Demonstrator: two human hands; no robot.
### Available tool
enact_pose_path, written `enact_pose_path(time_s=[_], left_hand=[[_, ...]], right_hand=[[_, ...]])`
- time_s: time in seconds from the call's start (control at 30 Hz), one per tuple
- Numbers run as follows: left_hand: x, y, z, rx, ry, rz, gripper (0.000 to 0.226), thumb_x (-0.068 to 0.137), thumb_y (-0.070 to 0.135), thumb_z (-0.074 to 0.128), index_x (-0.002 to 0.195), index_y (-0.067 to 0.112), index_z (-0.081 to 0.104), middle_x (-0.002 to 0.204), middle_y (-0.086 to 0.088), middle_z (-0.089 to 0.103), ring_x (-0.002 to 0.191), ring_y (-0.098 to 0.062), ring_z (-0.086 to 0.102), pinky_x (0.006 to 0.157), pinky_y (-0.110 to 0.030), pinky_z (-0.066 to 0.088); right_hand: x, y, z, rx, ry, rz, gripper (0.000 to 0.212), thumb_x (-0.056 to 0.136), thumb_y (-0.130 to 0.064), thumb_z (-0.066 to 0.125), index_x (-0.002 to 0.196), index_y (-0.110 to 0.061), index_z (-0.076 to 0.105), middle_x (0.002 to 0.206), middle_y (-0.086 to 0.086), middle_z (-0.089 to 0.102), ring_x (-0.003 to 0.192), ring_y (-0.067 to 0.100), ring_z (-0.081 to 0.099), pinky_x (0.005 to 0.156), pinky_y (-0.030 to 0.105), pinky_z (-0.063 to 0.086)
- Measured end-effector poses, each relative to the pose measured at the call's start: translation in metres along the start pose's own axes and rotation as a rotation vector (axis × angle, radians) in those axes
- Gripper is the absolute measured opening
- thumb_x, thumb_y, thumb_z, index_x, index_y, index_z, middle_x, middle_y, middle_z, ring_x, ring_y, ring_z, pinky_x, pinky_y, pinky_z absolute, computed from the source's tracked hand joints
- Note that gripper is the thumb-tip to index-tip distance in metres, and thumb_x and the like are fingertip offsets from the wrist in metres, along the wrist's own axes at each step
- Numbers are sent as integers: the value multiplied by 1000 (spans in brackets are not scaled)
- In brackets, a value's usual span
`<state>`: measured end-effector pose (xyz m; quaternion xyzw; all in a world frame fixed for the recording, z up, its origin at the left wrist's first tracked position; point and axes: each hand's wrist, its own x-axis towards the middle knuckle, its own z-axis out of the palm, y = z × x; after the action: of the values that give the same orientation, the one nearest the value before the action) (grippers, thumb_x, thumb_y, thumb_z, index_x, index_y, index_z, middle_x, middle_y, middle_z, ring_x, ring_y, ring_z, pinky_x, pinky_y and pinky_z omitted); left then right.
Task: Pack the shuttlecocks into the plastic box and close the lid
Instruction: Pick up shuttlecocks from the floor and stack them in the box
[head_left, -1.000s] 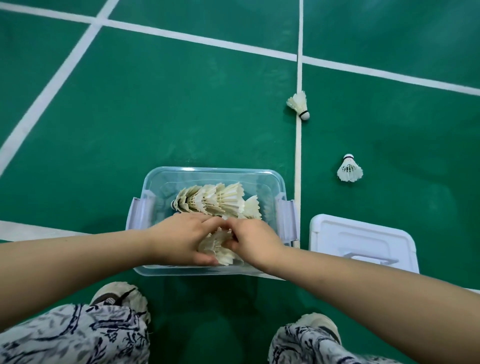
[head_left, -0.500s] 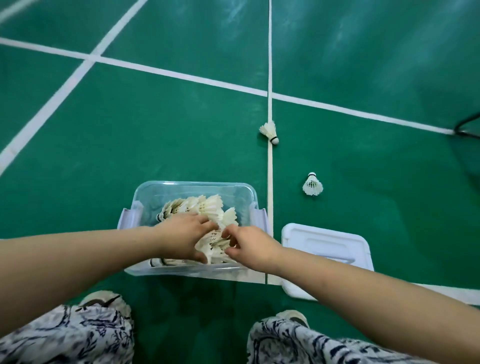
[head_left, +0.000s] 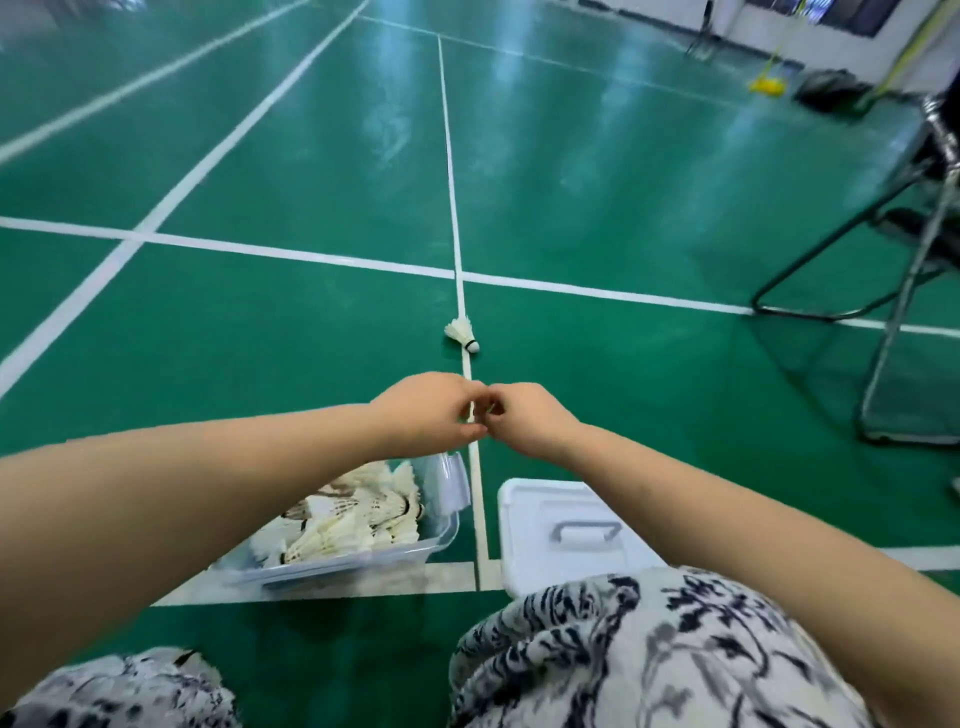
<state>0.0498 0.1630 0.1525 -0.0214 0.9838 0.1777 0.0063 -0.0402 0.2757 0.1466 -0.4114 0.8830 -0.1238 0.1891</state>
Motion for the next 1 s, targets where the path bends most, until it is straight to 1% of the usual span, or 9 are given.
enact_pose_path(time_s=[0.1, 0.2, 0.37, 0.47, 0.53, 0.63, 0.77, 0.9, 1.0], left_hand=[[18, 7, 0, -22, 21, -41, 33, 82, 30, 54, 115, 21, 51, 105, -2, 62, 98, -24, 57, 82, -37, 48], [48, -1, 12, -1, 26, -113, 35, 83, 27, 51, 117, 22, 50, 107, -1, 63, 101, -24, 56, 85, -36, 46], [118, -38, 43, -74, 58, -256, 32, 82, 27, 50, 113, 22, 53, 107, -1, 64, 101, -25, 56, 82, -34, 45], [158, -72, 71, -74, 10, -287, 32, 82, 30, 48, 112, 22, 52, 109, -2, 63, 101, -26, 56, 81, -34, 45], [182, -95, 88, -58, -38, -321, 32, 83, 31, 47, 113, 21, 52, 110, -3, 62, 101, -26, 56, 83, -36, 46], [207, -125, 109, -51, -90, -388, 33, 83, 32, 47, 114, 21, 51, 111, -4, 60, 102, -27, 56, 87, -38, 47], [234, -161, 134, -58, -106, -464, 40, 84, 33, 48, 121, 20, 45, 119, -8, 54, 111, -28, 51, 92, -39, 44], [268, -196, 151, -84, -132, -527, 51, 82, 32, 50, 130, 22, 37, 131, -12, 44, 121, -31, 42, 99, -43, 41], [291, -212, 164, -120, -127, -589, 57, 81, 31, 52, 134, 23, 33, 142, -17, 32, 129, -35, 34, 104, -46, 37]], right_hand=[[5, 23, -5, 11, 48, 59, 20, 86, -22, 51, 99, -17, 66, 105, 9, 69, 100, 27, 61, 86, 37, 49], [23, 57, -2, 10, 67, 144, 23, 87, -24, 49, 101, -19, 67, 110, 6, 68, 104, 26, 60, 86, 33, 49], [76, 128, 15, -26, 16, 283, 23, 87, -21, 46, 95, -14, 66, 105, 11, 67, 88, 29, 57, 72, 32, 45], [115, 162, 35, -89, -60, 366, 31, 88, -21, 43, 112, -13, 61, 103, 14, 67, 92, 32, 59, 75, 35, 49], [139, 180, 45, -121, -81, 398, 39, 90, -21, 40, 127, -13, 51, 107, 14, 65, 97, 32, 59, 77, 36, 49], [168, 198, 59, -149, -82, 419, 36, 92, -26, 39, 126, -14, 46, 117, 15, 55, 102, 35, 56, 77, 37, 44], [190, 215, 80, -179, -96, 440, 40, 91, -30, 44, 131, -25, 42, 129, 11, 42, 105, 39, 52, 86, 41, 44], [204, 228, 95, -158, -114, 444, 42, 92, -31, 43, 134, -32, 41, 148, 2, 27, 105, 41, 53, 92, 41, 44], [204, 231, 109, -136, -131, 481, 43, 91, -32, 44, 133, -32, 41, 155, -6, 15, 104, 38, 55, 89, 38, 46]])
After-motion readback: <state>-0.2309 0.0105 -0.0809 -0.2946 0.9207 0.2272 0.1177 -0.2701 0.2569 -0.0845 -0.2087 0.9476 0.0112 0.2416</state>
